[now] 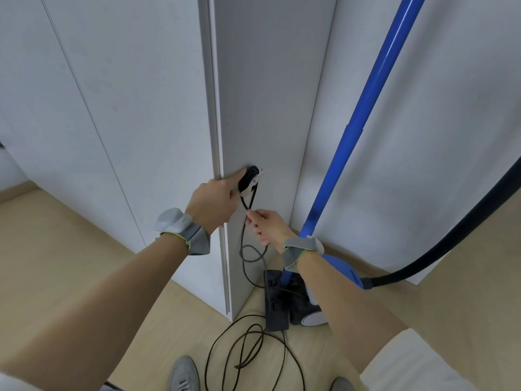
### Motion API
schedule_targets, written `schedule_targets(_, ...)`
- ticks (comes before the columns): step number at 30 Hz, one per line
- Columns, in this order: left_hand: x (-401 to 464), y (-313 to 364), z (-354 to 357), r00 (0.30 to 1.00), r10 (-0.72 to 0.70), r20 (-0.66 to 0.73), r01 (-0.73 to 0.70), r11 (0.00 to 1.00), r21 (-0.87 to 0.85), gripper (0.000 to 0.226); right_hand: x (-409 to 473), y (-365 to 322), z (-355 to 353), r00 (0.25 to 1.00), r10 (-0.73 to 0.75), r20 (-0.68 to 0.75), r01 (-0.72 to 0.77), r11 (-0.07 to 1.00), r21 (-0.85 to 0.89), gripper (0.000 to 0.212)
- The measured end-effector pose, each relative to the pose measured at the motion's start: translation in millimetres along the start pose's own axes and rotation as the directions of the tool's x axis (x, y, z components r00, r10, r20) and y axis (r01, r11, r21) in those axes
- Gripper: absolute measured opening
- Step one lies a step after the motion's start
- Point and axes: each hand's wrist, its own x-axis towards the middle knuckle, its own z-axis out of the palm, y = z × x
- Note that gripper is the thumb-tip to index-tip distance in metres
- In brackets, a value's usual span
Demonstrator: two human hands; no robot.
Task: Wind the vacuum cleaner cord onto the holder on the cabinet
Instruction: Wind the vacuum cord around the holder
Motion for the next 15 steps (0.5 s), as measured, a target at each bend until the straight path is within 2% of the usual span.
schedule_targets(6, -0.9, 4.9, -1.3, 0.995, -0.076, 0.061, 0.078, 0.996, -0.036, 0.065, 27.0, 15.0, -55.7, 0.988, 0.103, -0.116, -0.107, 0.994, -0.035, 0.032)
schedule_targets(8, -2.3, 5.8, -2.8, 0.995, -0.077, 0.066, 0.08, 0.996, -0.039, 0.067, 36.1, 0.8, -66.9, 0.978, 0.132, -0.16, -0.122, 0.99, 0.072, 0.031)
schedule_targets(11, -2.1, 5.2, -0.3, 0.994, -0.076, 0.074, 0.08, 0.996, -0.046, 0.069, 54.8, -32.5, -73.6, 0.972, 0.192, -0.138, -0.144, 0.943, 0.302, 0.035)
schedule_targets(15, -2.6, 1.7, 4.0, 0.991, -0.087, 0.099, 0.095, 0.993, -0.077, 0.07, 82.9, -71.6, -65.8, 0.969, 0.215, -0.121, -0.158, 0.917, 0.366, 0.039)
